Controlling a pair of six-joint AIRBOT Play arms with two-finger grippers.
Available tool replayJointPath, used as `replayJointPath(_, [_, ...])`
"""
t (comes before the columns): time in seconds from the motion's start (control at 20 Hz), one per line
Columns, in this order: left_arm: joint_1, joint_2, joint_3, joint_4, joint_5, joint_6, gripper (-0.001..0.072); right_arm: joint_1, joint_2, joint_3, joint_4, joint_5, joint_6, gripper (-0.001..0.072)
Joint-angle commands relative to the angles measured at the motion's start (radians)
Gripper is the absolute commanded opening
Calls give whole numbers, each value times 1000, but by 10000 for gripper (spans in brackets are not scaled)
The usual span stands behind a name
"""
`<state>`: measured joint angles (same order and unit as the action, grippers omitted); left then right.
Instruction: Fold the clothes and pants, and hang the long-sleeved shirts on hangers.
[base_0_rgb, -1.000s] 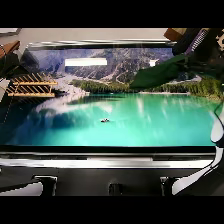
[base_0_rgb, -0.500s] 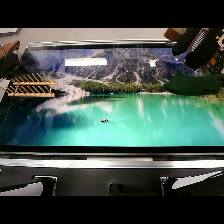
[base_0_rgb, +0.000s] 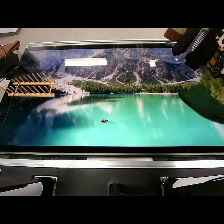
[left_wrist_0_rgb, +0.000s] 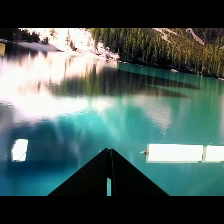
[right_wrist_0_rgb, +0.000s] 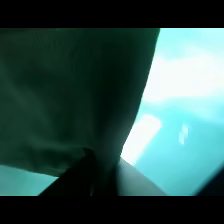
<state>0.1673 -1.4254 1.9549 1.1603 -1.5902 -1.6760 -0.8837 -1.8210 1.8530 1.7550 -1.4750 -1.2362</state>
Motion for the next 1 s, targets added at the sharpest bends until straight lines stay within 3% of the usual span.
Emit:
replayJointPath(0.0, [-1, 0, 0, 0, 0, 0, 20, -4, 36, -139, -190, -116, 72, 26])
replayJointPath(0.4, [-1, 0, 0, 0, 0, 0, 20, -4, 180, -505, -354, -66, 74, 27])
replayJointPath(0.8, [-2, 0, 0, 0, 0, 0, 20, -4, 229, -624, -463, -40, 44, 30])
replayJointPath(0.85, [-3, 0, 0, 0, 0, 0, 20, -4, 229, -623, -476, -44, 43, 47])
replayJointPath(0.95, [-7, -1, 0, 0, 1, 0, 20, -4, 229, -623, -505, -63, 44, 285])
